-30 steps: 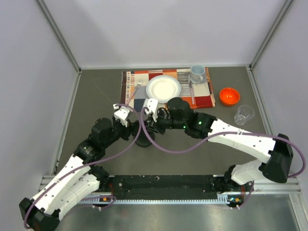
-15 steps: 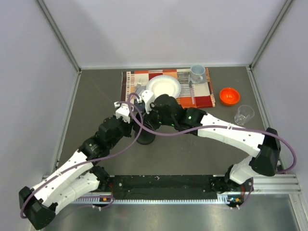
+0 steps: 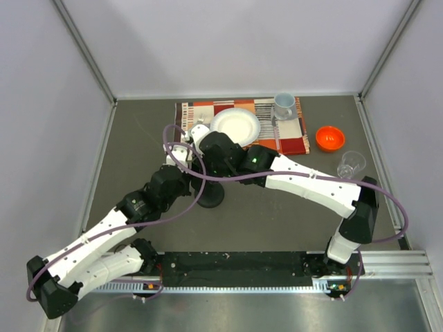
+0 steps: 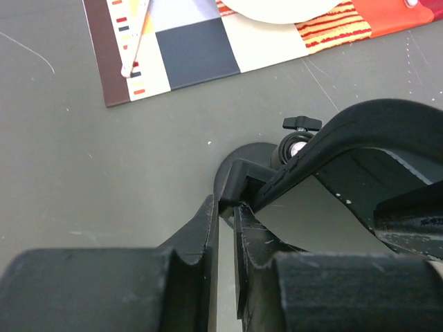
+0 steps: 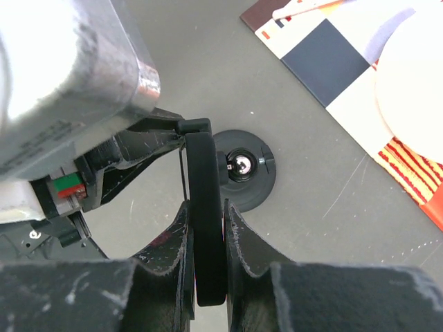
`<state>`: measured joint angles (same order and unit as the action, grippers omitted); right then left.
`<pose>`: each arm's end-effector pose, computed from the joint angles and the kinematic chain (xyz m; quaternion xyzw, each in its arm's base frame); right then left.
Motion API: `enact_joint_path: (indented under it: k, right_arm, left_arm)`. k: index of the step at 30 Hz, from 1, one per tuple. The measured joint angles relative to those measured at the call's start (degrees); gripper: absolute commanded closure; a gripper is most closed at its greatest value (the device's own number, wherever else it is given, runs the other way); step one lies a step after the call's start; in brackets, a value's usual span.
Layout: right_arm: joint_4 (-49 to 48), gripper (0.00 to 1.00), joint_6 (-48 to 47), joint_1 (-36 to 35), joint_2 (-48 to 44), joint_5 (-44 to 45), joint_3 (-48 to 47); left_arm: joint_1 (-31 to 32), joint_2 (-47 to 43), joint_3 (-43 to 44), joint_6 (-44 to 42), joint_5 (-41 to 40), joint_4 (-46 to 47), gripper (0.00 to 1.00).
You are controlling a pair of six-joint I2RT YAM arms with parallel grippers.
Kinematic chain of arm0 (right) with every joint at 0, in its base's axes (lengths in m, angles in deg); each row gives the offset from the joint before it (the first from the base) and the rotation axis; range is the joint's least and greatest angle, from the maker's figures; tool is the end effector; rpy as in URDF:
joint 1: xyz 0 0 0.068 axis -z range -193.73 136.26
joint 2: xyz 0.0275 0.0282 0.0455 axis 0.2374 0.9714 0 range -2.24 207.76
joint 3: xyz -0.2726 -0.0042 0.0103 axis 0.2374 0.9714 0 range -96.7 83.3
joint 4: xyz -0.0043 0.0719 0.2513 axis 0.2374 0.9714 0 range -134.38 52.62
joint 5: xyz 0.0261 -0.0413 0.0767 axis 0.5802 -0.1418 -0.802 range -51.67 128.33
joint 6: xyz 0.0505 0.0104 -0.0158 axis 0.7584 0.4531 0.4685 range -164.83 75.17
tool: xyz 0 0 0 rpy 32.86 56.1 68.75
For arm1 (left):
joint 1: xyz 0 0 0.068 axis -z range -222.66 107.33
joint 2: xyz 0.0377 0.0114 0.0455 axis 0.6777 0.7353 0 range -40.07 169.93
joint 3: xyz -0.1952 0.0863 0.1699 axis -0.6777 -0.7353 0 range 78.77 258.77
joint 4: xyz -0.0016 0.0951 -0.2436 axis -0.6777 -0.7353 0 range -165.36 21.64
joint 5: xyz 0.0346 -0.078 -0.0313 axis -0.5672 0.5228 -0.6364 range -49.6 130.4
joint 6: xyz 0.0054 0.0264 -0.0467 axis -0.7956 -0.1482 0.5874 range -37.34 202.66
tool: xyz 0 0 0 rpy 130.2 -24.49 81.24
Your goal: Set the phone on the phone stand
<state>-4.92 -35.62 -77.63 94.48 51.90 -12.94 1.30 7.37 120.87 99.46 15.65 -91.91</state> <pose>0.1745 0.3372 0.3640 -0.3689 0.8222 0.1642 0.4012 0.1429 -0.1171 0.2935 0.0916 0.8432 -0.0919 0.5217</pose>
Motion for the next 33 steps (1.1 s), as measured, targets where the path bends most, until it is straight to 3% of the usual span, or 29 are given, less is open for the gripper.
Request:
enact_joint_path:
  k: [24, 25, 29, 33]
  right_arm:
    - [0.90, 1.00, -2.84, -0.17, 2.03, -4.94, -2.25]
    - [0.39, 1.00, -3.26, -0.17, 1.88, -5.60, -1.81]
    - [-1.22, 1.00, -5.33, -0.17, 1.09, -9.62, -0.52]
    - [-4.07, 1.00, -6.84, 0.96, 1.11, -11.13, 1.07]
  left_arm:
    - [-0.70, -3.23, 1.42, 7.76, 2.84, -8.04, 0.99]
    - [-0.79, -3.63, 1.42, 7.74, 3.06, -8.59, 0.95]
    - [-0.79, -6.23, 1.42, 7.45, 3.87, -11.63, 0.56]
    - [-0.09, -12.76, 2.27, 9.55, 7.19, -12.61, 0.48]
